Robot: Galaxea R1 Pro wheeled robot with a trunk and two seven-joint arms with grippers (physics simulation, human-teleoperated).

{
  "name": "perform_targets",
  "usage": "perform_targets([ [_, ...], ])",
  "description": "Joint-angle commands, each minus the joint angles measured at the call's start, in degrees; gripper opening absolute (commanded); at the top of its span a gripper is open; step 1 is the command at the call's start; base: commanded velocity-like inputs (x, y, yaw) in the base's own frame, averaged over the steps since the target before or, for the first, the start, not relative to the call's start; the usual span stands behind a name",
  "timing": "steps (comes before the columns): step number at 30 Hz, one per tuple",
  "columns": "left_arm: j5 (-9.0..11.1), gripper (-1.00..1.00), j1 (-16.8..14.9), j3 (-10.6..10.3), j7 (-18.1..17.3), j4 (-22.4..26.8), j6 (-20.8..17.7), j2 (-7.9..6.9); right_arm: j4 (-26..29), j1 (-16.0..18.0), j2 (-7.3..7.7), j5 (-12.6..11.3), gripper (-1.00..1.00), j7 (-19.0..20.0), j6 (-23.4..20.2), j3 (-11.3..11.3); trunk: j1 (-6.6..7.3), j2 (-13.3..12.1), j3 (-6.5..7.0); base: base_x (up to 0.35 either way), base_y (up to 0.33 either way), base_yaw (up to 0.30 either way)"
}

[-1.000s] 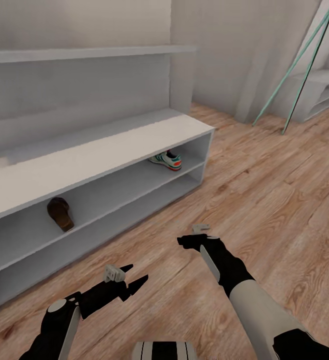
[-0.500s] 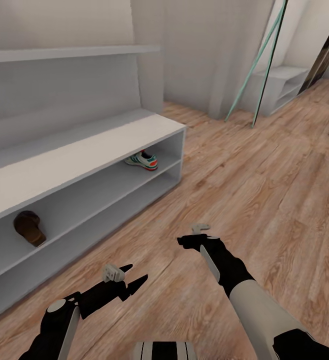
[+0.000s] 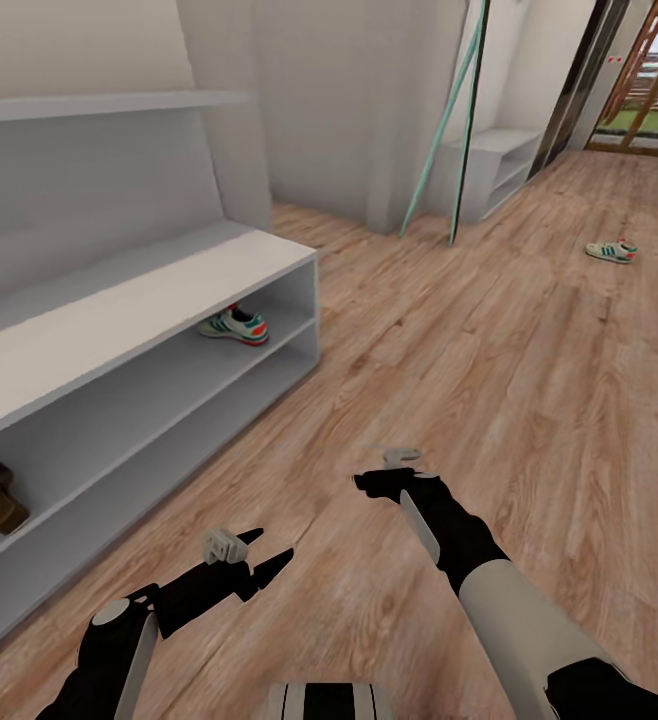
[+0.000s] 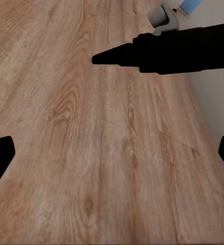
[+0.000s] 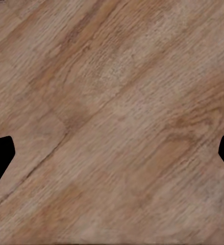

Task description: Pick up the two gym shoes and the two sandals from the corridor floor and place them onto the hallstand (shoe rack) in the corridor, making sure they are on the rack and not on the floor. Arrange them so the two gym shoes are next to each other and the two sandals are next to each other.

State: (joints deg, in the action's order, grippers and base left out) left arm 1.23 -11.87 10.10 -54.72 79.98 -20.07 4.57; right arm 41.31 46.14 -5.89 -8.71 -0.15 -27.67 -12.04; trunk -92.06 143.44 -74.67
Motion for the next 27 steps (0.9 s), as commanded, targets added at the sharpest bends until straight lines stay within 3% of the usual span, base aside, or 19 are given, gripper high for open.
perform_targets([
  [1, 0.0, 1.0, 0.0, 0.0, 0.0, 0.0, 0.0, 0.0, 0.0, 0.0, 0.0, 0.0, 1.0, 0.0, 0.0, 0.0, 0.0, 0.0, -0.01, 0.0, 0.0, -0.295],
  [21, 0.1, 1.0, 0.0, 0.2, 0.3, -0.3, 0.0, 0.06, 0.0, 0.0, 0.0, 0.0, 1.0, 0.0, 0.0, 0.1, 0.0, 0.0, -0.76, 0.0, 0.0, -0.281],
  [24, 0.2, 1.0, 0.0, 0.8, 1.6, -0.4, 0.0, 0.08, 0.0, 0.0, 0.0, 0.0, 1.0, 0.1, 0.0, 0.1, 0.0, 0.0, -0.89, 0.0, 0.0, -0.272],
  [27, 0.2, 1.0, 0.0, 2.6, 5.4, -0.4, 0.0, 0.2, 0.0, 0.0, 0.0, 0.0, 1.0, 0.1, 0.0, 0.1, 0.0, 0.0, -1.01, 0.0, 0.0, -0.271],
])
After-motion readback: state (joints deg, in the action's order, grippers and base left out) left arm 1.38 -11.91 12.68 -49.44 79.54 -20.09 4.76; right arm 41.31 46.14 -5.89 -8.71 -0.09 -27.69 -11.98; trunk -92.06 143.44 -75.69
